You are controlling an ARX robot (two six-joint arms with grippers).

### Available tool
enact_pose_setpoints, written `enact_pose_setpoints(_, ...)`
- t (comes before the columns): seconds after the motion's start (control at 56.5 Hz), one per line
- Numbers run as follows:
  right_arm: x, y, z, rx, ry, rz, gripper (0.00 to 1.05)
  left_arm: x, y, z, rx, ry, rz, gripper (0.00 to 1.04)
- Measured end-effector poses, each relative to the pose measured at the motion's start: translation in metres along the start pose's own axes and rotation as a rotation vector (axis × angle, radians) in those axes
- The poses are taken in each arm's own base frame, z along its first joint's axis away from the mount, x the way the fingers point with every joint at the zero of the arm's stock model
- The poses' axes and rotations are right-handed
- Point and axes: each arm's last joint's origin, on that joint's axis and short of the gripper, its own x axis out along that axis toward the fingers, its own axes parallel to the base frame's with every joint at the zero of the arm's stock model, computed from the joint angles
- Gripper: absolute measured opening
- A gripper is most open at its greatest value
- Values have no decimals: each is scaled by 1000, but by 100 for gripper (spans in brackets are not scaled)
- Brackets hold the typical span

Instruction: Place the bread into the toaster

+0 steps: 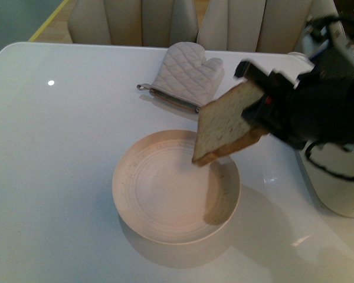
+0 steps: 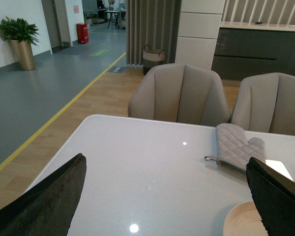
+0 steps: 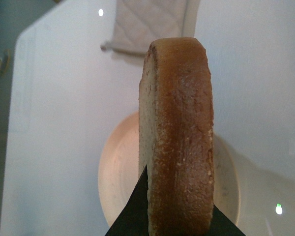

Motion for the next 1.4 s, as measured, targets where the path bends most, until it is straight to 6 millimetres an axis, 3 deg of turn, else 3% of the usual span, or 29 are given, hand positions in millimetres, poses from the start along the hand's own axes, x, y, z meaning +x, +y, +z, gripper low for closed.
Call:
enact_pose_setpoints(0.283, -89, 12, 90, -252, -366, -114, 4, 0, 0, 0, 0, 0, 0, 97)
enact_pose_setpoints(0.425, -107, 5, 111, -426, -436, -219, 4, 0, 0, 0, 0, 0, 0, 97)
enact_pose_setpoints(0.655, -108, -18, 118, -620, -405, -378, 4, 0, 0, 0, 0, 0, 0, 97)
enact_pose_setpoints(1.399, -84, -53, 90, -610, -231, -464, 4, 0, 0, 0, 0, 0, 0, 97)
